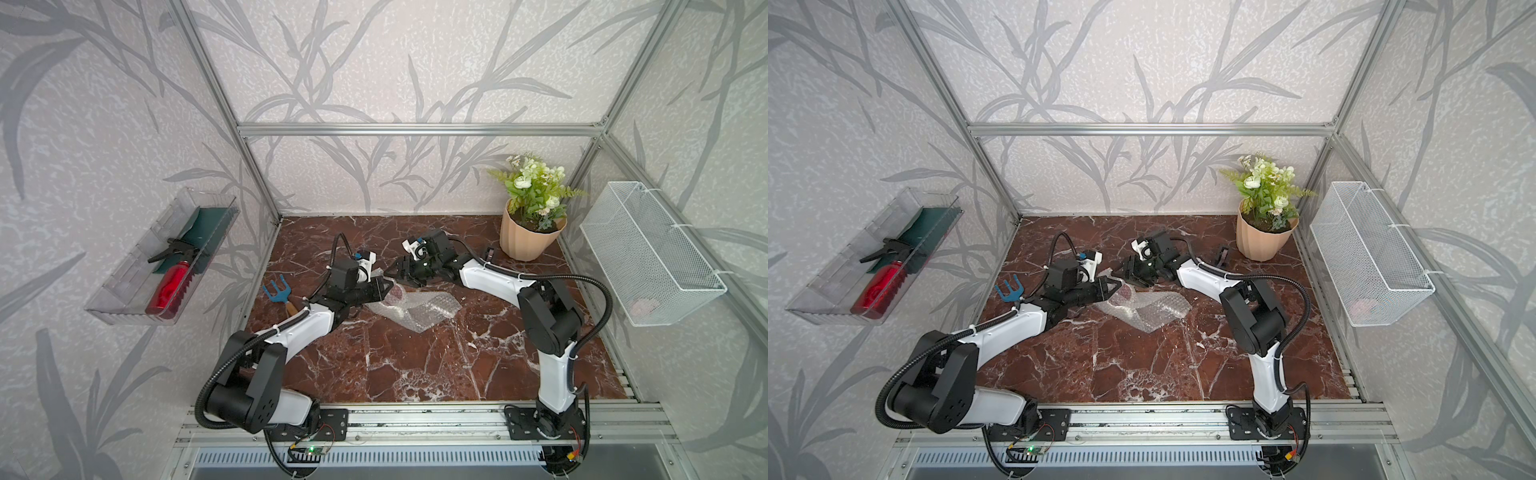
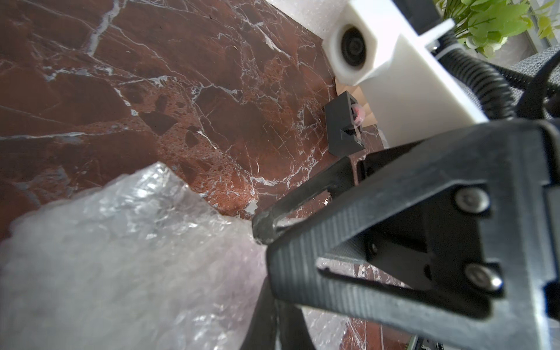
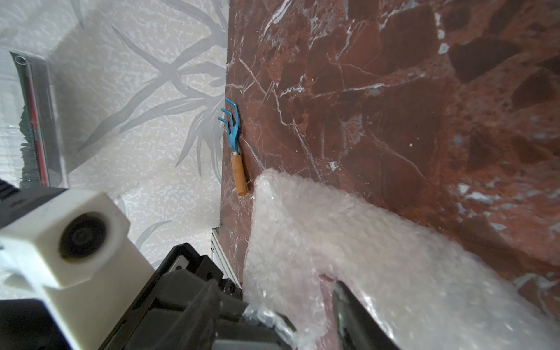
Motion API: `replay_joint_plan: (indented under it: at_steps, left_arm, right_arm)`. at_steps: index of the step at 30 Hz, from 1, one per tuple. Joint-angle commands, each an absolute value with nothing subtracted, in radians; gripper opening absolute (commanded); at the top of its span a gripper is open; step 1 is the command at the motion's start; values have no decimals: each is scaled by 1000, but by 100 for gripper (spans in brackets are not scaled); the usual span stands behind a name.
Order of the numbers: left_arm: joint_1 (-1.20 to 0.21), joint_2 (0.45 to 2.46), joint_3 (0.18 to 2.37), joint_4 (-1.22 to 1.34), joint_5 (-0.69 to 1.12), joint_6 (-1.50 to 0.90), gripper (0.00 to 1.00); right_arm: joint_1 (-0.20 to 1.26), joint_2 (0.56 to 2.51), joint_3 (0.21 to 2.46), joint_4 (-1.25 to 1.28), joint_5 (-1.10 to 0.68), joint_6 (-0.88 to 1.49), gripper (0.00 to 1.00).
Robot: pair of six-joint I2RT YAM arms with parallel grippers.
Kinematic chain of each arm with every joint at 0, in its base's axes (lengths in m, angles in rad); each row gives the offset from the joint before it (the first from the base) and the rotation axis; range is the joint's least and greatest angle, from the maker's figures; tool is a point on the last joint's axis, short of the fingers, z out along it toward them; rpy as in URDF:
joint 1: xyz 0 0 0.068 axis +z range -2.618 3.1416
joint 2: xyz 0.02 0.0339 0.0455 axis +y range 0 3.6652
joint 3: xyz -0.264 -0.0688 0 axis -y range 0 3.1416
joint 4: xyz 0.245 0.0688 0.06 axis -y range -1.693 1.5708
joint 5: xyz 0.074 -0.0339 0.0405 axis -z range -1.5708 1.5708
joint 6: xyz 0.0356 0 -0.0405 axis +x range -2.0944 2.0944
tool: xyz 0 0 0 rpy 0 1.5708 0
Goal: Wrap mugs in bubble wrap
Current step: Wrap the mug in bubble wrap.
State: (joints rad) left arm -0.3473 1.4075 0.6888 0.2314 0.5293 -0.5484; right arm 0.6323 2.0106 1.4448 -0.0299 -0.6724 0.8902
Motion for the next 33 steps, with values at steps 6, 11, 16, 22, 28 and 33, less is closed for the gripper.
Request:
replay_joint_plan:
  at_steps: [6, 11, 16, 22, 28, 33]
  left_arm:
    - [-379, 1367, 689, 177, 469, -480, 0]
    - [-380, 1363, 690, 163, 446, -468, 0]
    - [-382, 1369, 696, 151, 443, -459, 0]
    - [-383, 1320, 705, 104, 395, -459, 7]
    - [-382, 1195, 719, 31, 331, -470, 49]
    - [-374, 1133, 722, -56, 229, -464, 64]
  right_arm:
    - [656, 2014, 1429, -61, -670, 889, 50]
    - [663, 2000, 1380, -34, -664, 906, 40]
    - [667, 2012, 1390, -36, -656, 907, 18]
    - [667, 2021, 1399, -63, -637, 889, 0]
    - [667, 2017, 1383, -94, -609, 857, 0]
    - [667, 2019, 1374, -100, -594, 840, 0]
